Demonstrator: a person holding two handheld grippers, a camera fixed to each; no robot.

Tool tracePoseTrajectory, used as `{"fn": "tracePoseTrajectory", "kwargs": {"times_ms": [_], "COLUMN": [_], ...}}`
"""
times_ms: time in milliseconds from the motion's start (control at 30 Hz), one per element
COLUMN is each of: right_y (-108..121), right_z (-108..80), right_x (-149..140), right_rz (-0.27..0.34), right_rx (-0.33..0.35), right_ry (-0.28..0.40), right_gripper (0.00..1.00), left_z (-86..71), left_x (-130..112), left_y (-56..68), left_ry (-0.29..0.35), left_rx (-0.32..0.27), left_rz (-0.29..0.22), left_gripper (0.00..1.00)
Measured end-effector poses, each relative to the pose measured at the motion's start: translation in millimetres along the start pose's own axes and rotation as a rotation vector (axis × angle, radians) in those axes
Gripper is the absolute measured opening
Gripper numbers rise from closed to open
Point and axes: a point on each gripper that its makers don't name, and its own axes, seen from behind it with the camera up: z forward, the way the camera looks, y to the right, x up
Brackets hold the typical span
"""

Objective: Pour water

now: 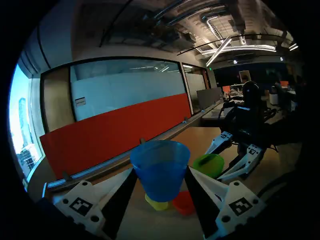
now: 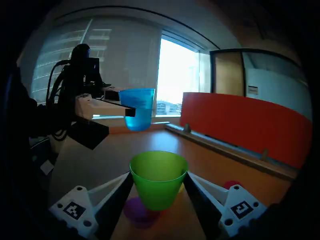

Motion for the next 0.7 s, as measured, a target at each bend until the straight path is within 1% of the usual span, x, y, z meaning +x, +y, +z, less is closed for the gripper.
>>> {"fn": "tracePoseTrajectory", "kwargs": {"times_ms": [333, 700], "right_y": [-8.9, -17.8], "right_z": [2.4, 3.7], "right_x": [-3.6, -6.4], "right_rz": [-0.003, 0.004], "right_rx": [0.028, 0.054], "right_ry": [-0.007, -0.013], "right_gripper": [0.9, 0.9], "left_z": [-0.3, 0.5], "left_x": [4.1, 6.9], "left_y": [2.8, 3.0], "left_ry": [0.009, 0.026], "left_rx": [-0.006, -0.013], "left_rz": [0.037, 0.064], "left_gripper": [0.81, 0.81]}}
